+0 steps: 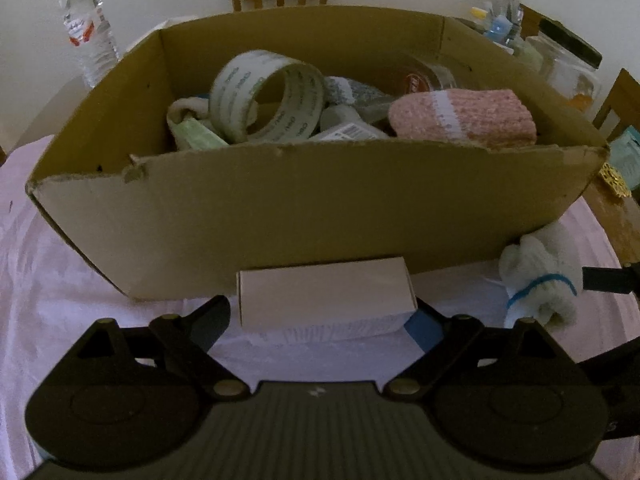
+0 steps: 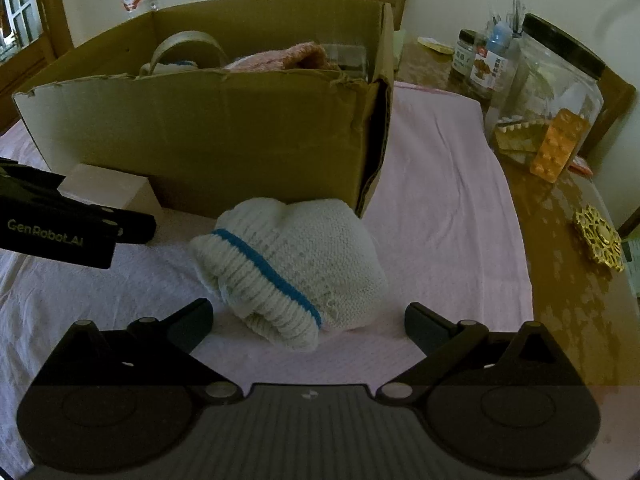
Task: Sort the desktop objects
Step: 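Close the right tool on the white-and-blue bootie while the left grasps the white box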
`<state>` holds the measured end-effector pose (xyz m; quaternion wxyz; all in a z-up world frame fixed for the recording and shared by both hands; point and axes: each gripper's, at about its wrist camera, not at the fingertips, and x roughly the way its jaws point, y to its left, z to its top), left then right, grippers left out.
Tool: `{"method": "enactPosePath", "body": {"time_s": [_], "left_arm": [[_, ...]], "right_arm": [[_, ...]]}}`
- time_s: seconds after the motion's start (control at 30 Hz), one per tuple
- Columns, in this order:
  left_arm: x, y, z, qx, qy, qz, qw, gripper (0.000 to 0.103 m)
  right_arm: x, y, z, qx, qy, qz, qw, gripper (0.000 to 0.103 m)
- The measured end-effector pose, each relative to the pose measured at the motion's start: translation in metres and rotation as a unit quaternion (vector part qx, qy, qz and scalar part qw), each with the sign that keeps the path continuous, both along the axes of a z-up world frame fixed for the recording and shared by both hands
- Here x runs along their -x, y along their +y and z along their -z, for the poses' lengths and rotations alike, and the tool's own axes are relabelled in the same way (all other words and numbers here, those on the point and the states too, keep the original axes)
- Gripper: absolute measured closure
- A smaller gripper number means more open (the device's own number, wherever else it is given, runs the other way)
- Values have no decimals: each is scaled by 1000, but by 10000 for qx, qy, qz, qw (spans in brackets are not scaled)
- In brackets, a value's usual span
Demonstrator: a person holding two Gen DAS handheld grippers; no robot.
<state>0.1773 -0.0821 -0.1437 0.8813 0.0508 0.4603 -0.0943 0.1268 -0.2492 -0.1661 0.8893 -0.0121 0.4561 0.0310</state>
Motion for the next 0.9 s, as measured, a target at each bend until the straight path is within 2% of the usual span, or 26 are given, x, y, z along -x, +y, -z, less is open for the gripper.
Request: {"method": "enactPosePath", "body": {"time_s": [0.1, 0.13, 0.5, 0.67, 0.9], "left_arm": [[0, -2, 2, 38, -14, 15, 10000, 16], [0, -4, 3, 44, -24, 31, 10000, 21], [1, 2, 2, 154, -13, 145, 9998, 21], [0, 4, 1, 196, 16, 237, 9995, 21], [1, 5, 0, 204, 53, 397, 9990, 21]], "right_arm": [[-1, 0, 0, 1, 4, -20, 10000, 0], [-2, 0, 0, 1, 14, -35, 10000, 0], [-24, 4, -1, -35, 67, -293, 9995, 0], [-25, 0, -4, -248, 142, -330, 9990, 0], [-25, 2, -11, -142, 182, -424, 9988, 14]]}}
